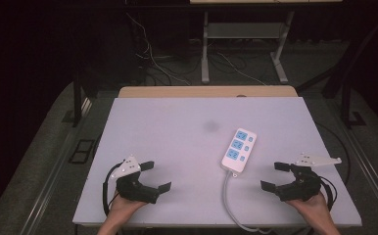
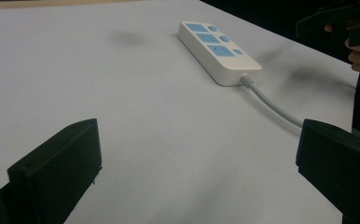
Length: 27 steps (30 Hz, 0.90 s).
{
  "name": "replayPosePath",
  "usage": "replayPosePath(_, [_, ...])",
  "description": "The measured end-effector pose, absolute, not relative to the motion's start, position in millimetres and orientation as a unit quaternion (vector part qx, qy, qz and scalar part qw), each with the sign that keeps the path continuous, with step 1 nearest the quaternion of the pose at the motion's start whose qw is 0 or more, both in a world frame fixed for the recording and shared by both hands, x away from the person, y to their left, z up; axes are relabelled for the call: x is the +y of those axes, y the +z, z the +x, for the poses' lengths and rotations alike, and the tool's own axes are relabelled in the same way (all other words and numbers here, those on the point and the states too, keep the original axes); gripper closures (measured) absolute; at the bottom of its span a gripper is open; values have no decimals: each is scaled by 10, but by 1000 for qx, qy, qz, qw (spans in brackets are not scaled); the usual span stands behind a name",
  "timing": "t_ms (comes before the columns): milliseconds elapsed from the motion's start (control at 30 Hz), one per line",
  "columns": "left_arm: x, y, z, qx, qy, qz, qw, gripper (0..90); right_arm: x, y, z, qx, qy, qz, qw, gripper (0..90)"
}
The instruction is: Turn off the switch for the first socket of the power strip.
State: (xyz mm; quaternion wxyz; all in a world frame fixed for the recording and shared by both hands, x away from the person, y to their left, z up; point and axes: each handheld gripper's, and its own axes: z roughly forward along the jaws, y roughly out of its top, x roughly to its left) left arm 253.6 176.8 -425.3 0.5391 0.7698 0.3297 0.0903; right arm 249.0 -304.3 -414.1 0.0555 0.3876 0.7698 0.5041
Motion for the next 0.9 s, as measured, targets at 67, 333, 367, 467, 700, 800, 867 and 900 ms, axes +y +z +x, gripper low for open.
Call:
replayPosePath(67, [1772,-4255,2539,330,90,770,538,0,-3043,-4142,2493,769,504,389,54,1])
replayPosePath(333, [1768,-4262,2544,327,87,773,537,0,-3053,-4145,2498,769,503,390,51,2])
replayPosePath(367, [1768,-4263,2545,327,87,773,536,0,-3054,-4145,2499,769,503,390,51,2])
replayPosePath(467, [1771,-4265,2548,327,86,773,536,0,-3050,-4146,2499,769,502,393,49,2])
replayPosePath(700, [1772,-4268,2547,328,87,774,534,0,-3024,-4139,2498,772,498,391,47,2])
replayPosePath(800, [1771,-4271,2545,328,85,775,534,0,-3018,-4132,2502,774,496,391,46,2])
replayPosePath(867, [1768,-4276,2546,328,85,776,533,0,-3009,-4122,2505,775,495,391,46,2])
replayPosePath(900, [1768,-4278,2545,328,85,775,533,0,-3003,-4115,2504,776,494,390,46,2])
